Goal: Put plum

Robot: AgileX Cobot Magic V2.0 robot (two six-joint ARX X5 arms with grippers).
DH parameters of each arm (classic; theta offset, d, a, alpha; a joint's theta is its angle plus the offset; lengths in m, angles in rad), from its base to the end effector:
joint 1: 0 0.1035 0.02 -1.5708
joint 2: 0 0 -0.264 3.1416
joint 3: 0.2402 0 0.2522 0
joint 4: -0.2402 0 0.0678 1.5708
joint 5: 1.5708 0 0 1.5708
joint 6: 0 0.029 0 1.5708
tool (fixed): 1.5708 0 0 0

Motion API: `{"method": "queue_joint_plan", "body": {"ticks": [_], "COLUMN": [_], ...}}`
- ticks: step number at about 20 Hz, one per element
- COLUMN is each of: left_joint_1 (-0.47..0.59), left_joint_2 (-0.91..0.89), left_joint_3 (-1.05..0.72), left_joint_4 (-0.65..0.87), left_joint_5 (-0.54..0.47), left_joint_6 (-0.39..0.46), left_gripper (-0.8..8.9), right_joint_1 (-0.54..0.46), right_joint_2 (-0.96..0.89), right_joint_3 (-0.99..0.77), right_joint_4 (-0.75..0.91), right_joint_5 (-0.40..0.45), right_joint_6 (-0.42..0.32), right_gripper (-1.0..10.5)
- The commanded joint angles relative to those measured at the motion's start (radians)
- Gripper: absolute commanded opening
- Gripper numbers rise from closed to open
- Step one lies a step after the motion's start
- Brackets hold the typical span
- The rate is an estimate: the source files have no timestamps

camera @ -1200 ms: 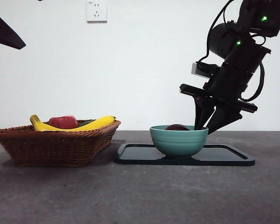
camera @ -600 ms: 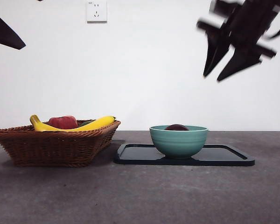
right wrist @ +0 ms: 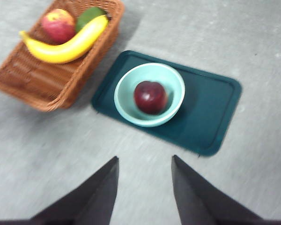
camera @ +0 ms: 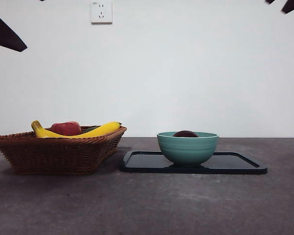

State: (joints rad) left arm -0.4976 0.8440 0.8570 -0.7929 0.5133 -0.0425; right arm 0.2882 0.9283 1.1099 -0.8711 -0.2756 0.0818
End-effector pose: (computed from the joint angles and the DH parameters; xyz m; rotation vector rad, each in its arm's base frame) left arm 0.1293 -0.0865 0.2985 -0.0431 0.8328 -0.9400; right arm 0.1567 0.0547 0.3572 0.0720 0.7201 0.5122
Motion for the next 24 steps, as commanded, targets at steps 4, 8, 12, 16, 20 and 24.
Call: {"method": "queue_joint_plan", "body": {"ticks": [4, 8, 12, 16, 20, 24], "left_joint_1": [-0.005, -0.005, -0.005, -0.005, -0.005, -0.005], "left_joint_2": [0.005, 0.005, 0.005, 0.005, 0.005, 0.005], "left_joint_3": [0.011, 0.011, 0.011, 0.011, 0.011, 0.011], "left_joint_4": [0.007, 0.007, 0.007, 0.007, 0.007, 0.007], "left_joint_5": [0.004, 0.004, 0.004, 0.004, 0.004, 0.004], "left_joint_6": [0.007, 0.008, 0.008, 0.008, 0.008, 0.008], "left_gripper": [3.97, 3.97, 3.97, 3.97, 3.97, 3.97], "right_joint_1": [0.017, 0.017, 0.017, 0.017, 0.017, 0.017], "right_joint_2": [-0.145, -0.213, -0.233, -0.233, -0.233, -0.233], "right_joint_3": [-0.132, -0.257, -0.310, -0.310, -0.310, -0.310], "right_joint_4": [-0.016, -0.016, -0.016, -0.003, -0.004, -0.004], "right_joint_5": [-0.082, -0.129, -0.146, -0.148, -0.148, -0.148], "right_joint_6": [0.015, 0.036, 0.038, 0.039, 0.039, 0.039], "right_gripper": [1.8, 1.8, 1.8, 1.8, 1.8, 1.8]}}
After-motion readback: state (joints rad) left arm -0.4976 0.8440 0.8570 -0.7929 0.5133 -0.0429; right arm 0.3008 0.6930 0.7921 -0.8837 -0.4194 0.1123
